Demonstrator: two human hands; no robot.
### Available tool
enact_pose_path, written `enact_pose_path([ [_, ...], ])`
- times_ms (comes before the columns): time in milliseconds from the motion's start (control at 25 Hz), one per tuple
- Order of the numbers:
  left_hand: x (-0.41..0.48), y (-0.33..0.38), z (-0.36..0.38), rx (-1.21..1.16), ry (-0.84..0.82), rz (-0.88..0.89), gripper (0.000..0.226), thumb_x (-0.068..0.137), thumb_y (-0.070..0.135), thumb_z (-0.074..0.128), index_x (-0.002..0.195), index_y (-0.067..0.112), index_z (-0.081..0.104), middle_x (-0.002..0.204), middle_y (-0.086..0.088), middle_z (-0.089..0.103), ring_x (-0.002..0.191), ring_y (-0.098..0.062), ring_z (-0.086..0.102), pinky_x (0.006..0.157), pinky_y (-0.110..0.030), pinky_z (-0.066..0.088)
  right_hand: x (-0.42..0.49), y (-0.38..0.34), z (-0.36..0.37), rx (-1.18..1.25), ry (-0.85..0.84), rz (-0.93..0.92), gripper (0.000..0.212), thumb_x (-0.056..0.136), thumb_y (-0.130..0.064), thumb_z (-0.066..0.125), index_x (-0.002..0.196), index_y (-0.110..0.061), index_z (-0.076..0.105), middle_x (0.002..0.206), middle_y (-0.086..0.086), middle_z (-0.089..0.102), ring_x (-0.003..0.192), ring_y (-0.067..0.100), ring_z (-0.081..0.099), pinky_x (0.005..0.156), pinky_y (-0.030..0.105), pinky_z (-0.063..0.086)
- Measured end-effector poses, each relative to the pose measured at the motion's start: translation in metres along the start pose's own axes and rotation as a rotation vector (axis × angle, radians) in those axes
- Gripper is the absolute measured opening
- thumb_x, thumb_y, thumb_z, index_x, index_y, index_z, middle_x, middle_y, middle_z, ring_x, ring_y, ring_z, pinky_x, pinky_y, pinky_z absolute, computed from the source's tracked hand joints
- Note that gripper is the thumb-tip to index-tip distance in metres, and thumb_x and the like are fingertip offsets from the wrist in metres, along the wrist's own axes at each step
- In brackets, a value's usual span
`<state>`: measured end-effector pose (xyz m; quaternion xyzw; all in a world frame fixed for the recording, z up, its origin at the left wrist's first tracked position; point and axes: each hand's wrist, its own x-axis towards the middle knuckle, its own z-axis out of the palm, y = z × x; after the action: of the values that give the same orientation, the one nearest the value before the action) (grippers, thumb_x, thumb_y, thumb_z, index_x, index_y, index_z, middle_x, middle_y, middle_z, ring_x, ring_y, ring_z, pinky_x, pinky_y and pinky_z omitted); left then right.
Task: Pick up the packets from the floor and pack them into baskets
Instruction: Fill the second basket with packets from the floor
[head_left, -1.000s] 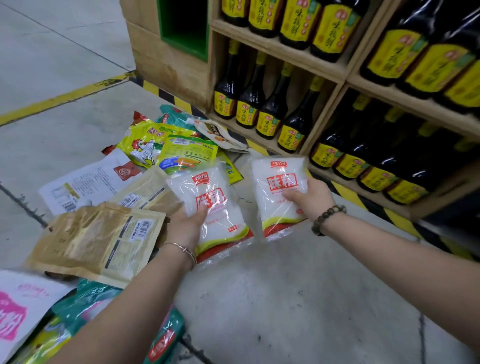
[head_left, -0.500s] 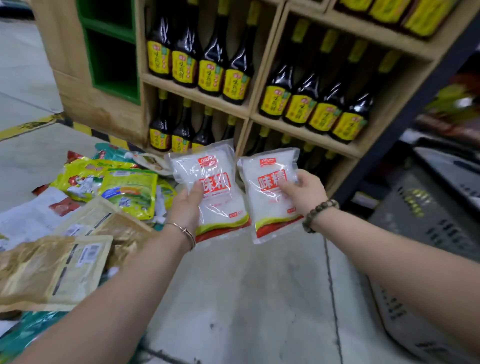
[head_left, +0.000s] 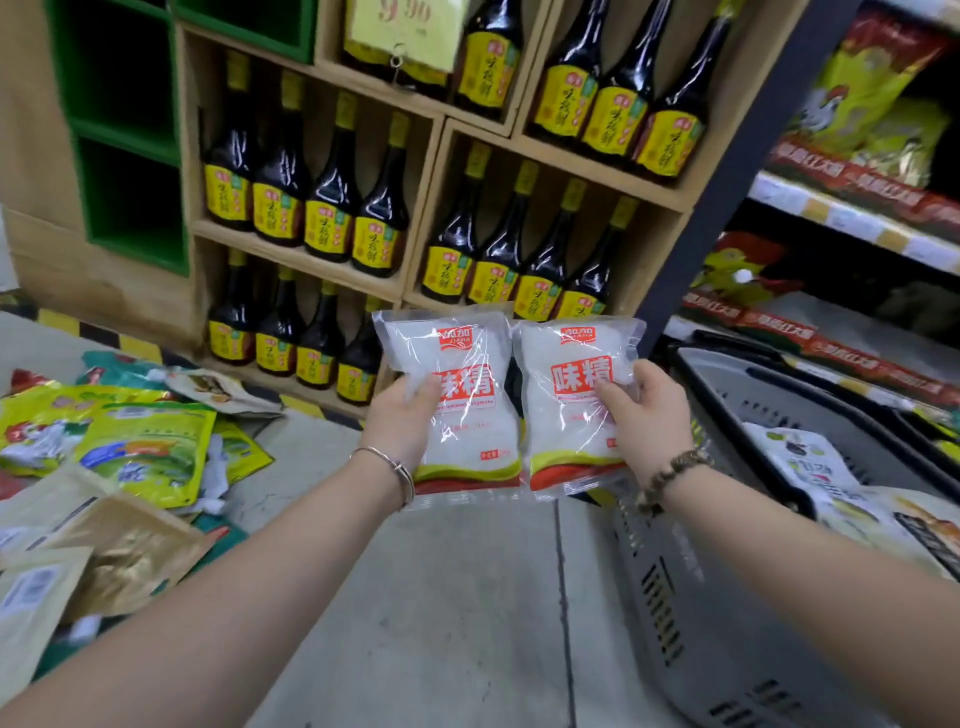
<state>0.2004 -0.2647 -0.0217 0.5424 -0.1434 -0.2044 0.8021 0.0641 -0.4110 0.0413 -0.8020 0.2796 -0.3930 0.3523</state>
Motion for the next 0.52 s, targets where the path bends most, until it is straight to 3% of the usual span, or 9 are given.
enact_pose_path([
  [120, -0.006, 0.005, 0.045, -0.033, -0.072, -0.009, 0.015, 0.095, 0.016, 0.052, 0.085, 0.019, 0.064, 0.099, -0.010, 0.067, 0.094, -0.031, 0.066, 0.088, -0.046, 0.052, 0.011, 0.003, -0.042, -0.001, 0.045, -0.024, 0.039, 0.089, -0.009, 0.060, 0.061, -0.025, 0.039, 0.058, -0.012, 0.045, 0.053, 0.003, 0.046, 0.055, 0.028, 0.045],
  [320, -0.014, 0.017, 0.150, -0.196, -0.216, -0.022, 0.013, 0.094, 0.009, 0.052, 0.096, 0.015, 0.063, 0.097, -0.009, 0.068, 0.080, -0.021, 0.067, 0.074, -0.037, 0.057, 0.051, 0.020, -0.142, -0.012, 0.152, -0.105, 0.041, 0.088, -0.009, 0.062, 0.058, -0.021, 0.037, 0.056, -0.007, 0.042, 0.050, 0.005, 0.043, 0.050, 0.026, 0.040],
  [400, -0.019, 0.017, 0.204, -0.249, -0.256, -0.036, 0.015, 0.093, 0.006, 0.051, 0.098, 0.015, 0.062, 0.099, -0.010, 0.068, 0.083, -0.024, 0.067, 0.076, -0.041, 0.057, 0.072, 0.036, -0.192, -0.064, 0.190, -0.150, 0.041, 0.087, -0.008, 0.063, 0.057, -0.021, 0.038, 0.055, -0.004, 0.043, 0.047, 0.003, 0.043, 0.048, 0.023, 0.038],
  [520, -0.026, 0.002, 0.283, -0.273, -0.276, -0.057, 0.016, 0.093, 0.003, 0.050, 0.096, 0.015, 0.061, 0.101, -0.013, 0.067, 0.089, -0.031, 0.064, 0.085, -0.048, 0.052, 0.105, 0.073, -0.257, -0.096, 0.204, -0.153, 0.026, 0.087, -0.009, 0.064, 0.065, -0.019, 0.052, 0.065, 0.009, 0.059, 0.056, 0.012, 0.054, 0.053, 0.028, 0.045],
])
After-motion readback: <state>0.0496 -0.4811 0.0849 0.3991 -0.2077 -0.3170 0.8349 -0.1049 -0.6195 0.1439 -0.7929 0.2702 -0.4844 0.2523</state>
